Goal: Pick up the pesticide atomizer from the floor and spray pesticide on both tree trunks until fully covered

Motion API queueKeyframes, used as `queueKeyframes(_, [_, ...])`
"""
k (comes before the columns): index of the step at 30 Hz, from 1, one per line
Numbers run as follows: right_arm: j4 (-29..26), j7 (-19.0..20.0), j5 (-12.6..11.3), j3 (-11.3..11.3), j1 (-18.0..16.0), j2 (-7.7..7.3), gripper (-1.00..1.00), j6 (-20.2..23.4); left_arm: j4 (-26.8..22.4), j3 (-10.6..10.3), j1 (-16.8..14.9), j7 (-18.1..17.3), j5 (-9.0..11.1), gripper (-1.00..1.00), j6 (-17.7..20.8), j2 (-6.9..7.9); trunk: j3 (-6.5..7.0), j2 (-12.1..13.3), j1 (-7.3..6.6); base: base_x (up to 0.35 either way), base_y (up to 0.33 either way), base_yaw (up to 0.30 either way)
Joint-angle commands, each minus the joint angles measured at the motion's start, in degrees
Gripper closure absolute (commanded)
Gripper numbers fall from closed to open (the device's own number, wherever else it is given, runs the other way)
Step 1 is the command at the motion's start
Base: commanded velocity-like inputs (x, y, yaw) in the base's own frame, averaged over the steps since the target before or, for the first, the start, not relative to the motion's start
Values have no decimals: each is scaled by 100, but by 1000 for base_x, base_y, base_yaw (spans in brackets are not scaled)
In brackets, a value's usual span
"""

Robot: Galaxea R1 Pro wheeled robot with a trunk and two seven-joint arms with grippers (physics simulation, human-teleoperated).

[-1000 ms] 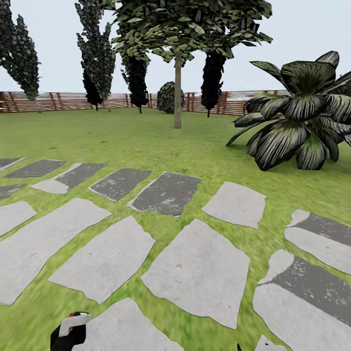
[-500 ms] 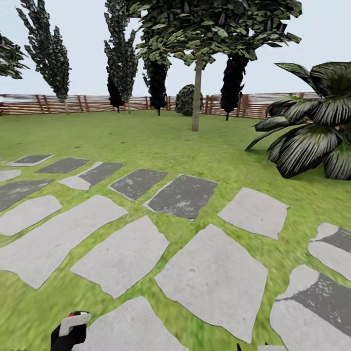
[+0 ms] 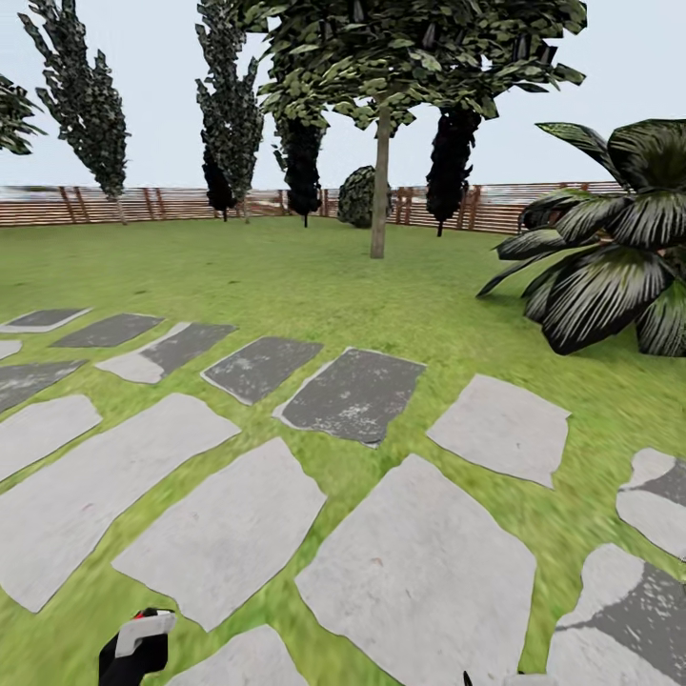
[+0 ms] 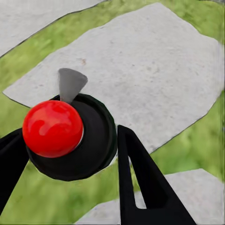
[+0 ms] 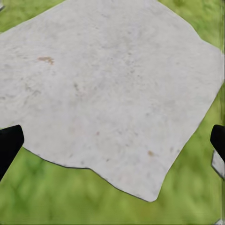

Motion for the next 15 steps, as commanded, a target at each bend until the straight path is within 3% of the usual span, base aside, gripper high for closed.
queueKeyframes(1, [3,-1,5,-2,-4,1,-100,-18,2,49,-3,-57,-8,100,-13,-3,-5,-2,2,337,0,-282])
queueKeyframes(5, [0,-1,4,-2,-4,2,-100,-18,15,49,-3,-56,-7,100,-14,-3,-5,-2,2,337,0,-218])
queueKeyframes(15, [-4,5,3,-13,-4,2,-100,-18,32,50,-3,-56,-7,100,-21,-3,-5,-2,2,337,0,-16])
